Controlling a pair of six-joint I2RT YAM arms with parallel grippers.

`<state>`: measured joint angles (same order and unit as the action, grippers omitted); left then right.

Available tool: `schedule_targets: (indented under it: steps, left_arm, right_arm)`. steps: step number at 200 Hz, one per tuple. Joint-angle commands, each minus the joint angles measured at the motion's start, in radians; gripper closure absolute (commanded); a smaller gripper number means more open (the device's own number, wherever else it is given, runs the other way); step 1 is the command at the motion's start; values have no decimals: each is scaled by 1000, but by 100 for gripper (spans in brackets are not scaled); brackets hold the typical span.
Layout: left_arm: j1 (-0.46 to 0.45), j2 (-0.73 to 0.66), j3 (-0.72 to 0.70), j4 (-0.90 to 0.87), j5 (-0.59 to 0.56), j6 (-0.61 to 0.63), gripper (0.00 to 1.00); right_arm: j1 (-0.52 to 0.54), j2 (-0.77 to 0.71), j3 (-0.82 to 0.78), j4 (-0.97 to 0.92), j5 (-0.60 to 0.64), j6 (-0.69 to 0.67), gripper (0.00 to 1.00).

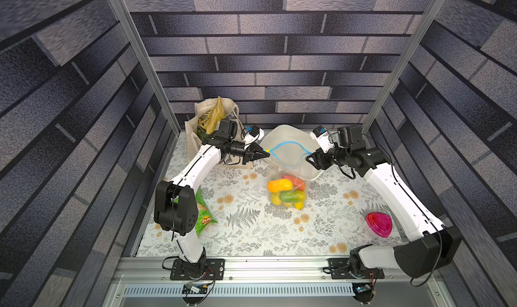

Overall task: Place the mango in a zip-top bag and seal the zipper
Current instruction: Adjust the zipper food storage bag at the center of the board.

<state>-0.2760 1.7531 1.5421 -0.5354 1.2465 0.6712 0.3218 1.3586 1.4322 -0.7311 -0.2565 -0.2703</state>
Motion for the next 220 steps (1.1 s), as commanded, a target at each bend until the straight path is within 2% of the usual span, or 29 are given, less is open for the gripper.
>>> schedule_targets:
  steps: [1, 22, 45, 54, 73, 83, 93, 115, 127, 150, 170, 179, 194, 206, 220]
  left_arm:
    - [-6, -50, 29, -94, -54, 36, 98]
    - [-9, -91, 19, -97, -106, 27, 98]
    - [-8, -142, -4, -30, -153, -46, 98]
    - [-8, -163, -14, 2, -177, -90, 98]
    - [-8, -219, -39, 25, -226, -129, 99]
    - [-9, -253, -63, 26, -238, -127, 99]
    - [-10, -280, -86, 20, -242, -118, 99]
    - [-12, -314, -136, -3, -252, -101, 100]
    - [-14, -322, -153, -23, -251, -87, 100]
    - [-13, -337, -156, -64, -294, -79, 99]
    - [-11, -357, -158, -118, -311, -31, 92]
    - [-10, -363, -161, -153, -316, 4, 93]
    - [7, -369, -178, -167, -295, 22, 95]
    - [24, -369, -185, -178, -274, 31, 99]
    - [49, -372, -184, -212, -241, 61, 100]
  right_arm:
    - [-1, -67, 54, -45, -69, 28, 23]
    - [43, -107, 71, -43, -84, 24, 18]
    - [129, -95, 74, -27, -123, -1, 11]
    - [167, -62, 90, -51, -86, -27, 6]
    - [187, -22, 79, -42, 13, -35, 5]
    - [186, -28, 46, 5, 45, -33, 4]
    - [186, -35, 34, 34, 7, -37, 4]
    - [191, -29, 56, 73, -212, -35, 5]
    - [218, -23, 65, 88, -270, -69, 6]
    - [277, 28, 89, 62, -254, -155, 5]
    - [290, 104, 139, -15, -152, -208, 9]
    - [289, 114, 121, -2, -113, -228, 9]
    - [289, 140, 127, -36, -162, -302, 9]
    - [289, 179, 176, -108, -222, -359, 4]
    - [289, 239, 253, -176, -217, -399, 3]
